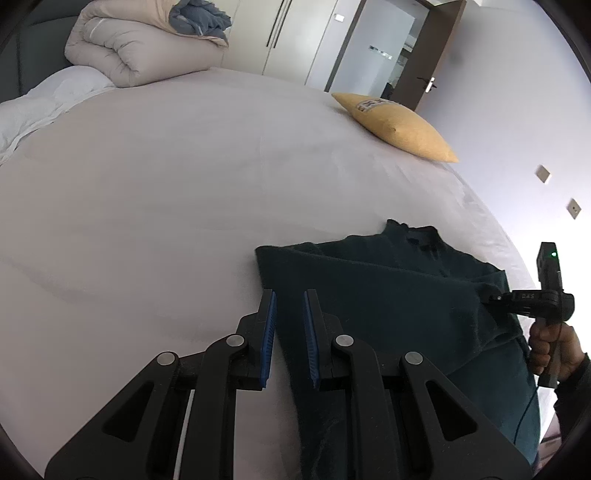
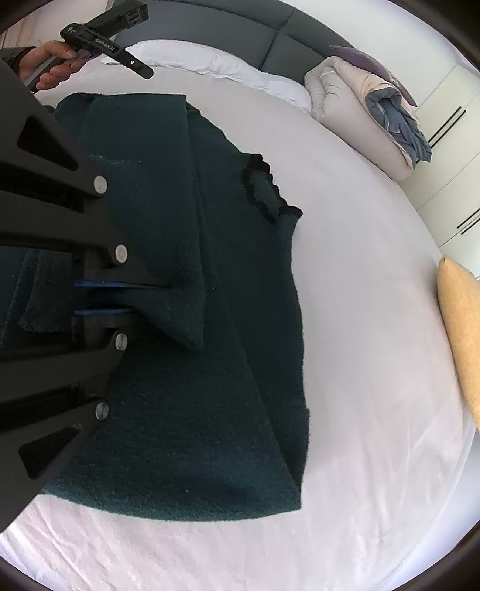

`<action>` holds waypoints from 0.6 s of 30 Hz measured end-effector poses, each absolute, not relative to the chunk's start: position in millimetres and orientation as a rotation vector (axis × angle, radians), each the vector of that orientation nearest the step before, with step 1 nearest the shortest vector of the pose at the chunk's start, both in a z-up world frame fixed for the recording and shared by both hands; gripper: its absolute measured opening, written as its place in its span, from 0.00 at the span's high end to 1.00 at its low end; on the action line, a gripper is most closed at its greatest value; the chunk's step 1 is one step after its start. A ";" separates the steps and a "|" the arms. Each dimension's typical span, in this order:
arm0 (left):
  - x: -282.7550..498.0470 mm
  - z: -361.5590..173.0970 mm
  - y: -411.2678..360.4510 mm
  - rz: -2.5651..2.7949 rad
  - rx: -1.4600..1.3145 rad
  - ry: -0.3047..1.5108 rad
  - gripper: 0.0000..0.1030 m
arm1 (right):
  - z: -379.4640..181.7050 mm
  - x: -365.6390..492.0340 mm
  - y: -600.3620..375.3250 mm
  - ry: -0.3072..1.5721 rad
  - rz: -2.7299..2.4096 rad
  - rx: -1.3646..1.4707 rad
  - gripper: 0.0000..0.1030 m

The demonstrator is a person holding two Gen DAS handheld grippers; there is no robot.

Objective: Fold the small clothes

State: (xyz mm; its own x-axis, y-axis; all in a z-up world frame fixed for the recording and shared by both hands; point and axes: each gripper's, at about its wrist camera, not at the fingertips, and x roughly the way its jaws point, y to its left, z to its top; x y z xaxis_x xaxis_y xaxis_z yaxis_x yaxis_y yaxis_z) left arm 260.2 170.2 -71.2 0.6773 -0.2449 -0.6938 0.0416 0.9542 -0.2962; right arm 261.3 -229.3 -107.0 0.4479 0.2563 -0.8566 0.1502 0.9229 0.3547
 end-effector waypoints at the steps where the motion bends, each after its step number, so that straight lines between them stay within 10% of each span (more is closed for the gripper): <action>1: 262.8 -70.7 169.1 -0.175 -0.271 0.814 0.86 | -107.9 261.4 -232.0 1.113 0.075 0.426 0.93; 18: 335.3 -163.5 206.7 -0.473 -0.805 0.985 0.87 | -120.6 256.1 -247.4 1.069 0.160 0.513 0.95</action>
State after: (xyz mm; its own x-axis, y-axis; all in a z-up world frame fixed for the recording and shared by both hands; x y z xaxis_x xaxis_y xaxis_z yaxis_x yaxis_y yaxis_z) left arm 335.3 206.7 -163.5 0.4892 -0.6797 -0.5466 0.0013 0.6273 -0.7788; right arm 256.1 -247.4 -120.6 0.4824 0.3674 -0.7952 0.1184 0.8721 0.4748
